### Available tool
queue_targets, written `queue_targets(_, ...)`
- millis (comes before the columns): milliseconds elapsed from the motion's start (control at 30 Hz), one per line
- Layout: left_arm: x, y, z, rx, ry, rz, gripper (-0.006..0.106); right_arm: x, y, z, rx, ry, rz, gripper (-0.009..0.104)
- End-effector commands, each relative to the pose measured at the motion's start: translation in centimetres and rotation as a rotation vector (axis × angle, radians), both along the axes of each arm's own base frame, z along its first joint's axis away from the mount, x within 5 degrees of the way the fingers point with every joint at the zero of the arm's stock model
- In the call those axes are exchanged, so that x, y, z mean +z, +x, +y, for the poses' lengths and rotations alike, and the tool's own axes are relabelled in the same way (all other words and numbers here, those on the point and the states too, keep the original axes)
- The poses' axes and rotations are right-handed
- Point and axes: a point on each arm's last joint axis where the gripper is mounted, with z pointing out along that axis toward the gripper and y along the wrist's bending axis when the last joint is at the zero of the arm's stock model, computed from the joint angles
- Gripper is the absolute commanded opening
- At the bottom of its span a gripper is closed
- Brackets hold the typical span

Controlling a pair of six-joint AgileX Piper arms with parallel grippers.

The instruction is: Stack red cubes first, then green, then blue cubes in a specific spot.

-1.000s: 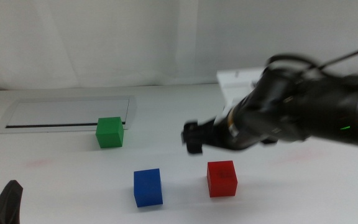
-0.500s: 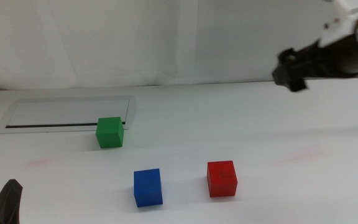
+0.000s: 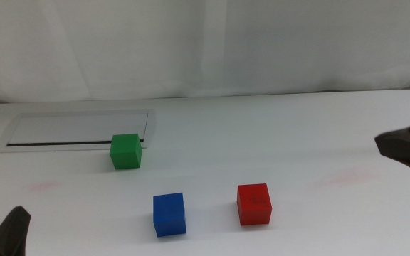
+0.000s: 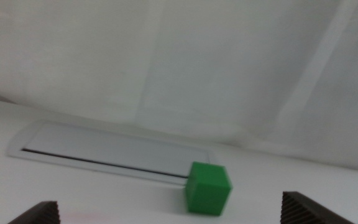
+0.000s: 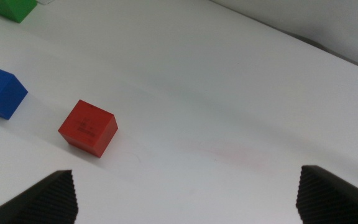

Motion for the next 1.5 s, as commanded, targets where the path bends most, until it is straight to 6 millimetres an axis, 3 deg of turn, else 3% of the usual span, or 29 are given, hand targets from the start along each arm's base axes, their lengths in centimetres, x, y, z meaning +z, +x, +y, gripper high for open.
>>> queue_targets(0,0.8,0.0,-0.2,-0.016,-0.07,0.004,0.088,0.0,-0.5,-0.4,0.005,-0.003,-0.016,0.094)
queue_targets(100,2.9,0.4,-0.6,-0.05,-0.108,0.134,0.088,0.2,-0.8,-0.5,0.006,0.01,-0.024,0.094)
queue_targets(267,7.1,1.8,-0.8,-0.073,-0.014,0.238,0.086,0.3,-0.7,-0.5,0.007,0.018,-0.035,0.094)
queue_targets(300,9.2,2.7,-1.0,-0.077,0.005,0.231,0.084,0.3,-0.7,-0.4,0.006,0.031,-0.035,0.094)
queue_targets(433,12.2,5.1,-1.2,-0.076,0.039,0.309,0.08,0.4,-0.6,-0.3,0.007,0.035,-0.042,0.094)
queue_targets(700,15.2,12.7,-2.6,-0.121,0.125,0.555,0.08,0.5,-0.6,-0.2,0.009,0.049,-0.047,0.094)
queue_targets(867,14.8,18.0,-3.6,-0.142,0.125,0.681,0.08,0.6,-0.6,0.0,0.014,0.081,-0.05,0.094)
queue_targets(1033,12.9,22.1,-5.7,-0.187,0.159,0.791,0.08,0.7,-0.7,0.2,0.018,0.113,-0.042,0.094)
queue_targets(1367,7.3,26.8,-9.7,-0.182,0.193,0.945,0.08,0.7,-0.7,0.2,0.019,0.117,-0.047,0.094)
queue_targets(1400,5.5,28.2,-10.4,-0.171,0.185,0.989,0.08,0.7,-0.7,0.2,0.019,0.117,-0.047,0.094)
queue_targets(1467,4.8,28.7,-10.5,-0.171,0.188,1.006,0.08,0.7,-0.7,0.2,0.019,0.117,-0.047,0.094)
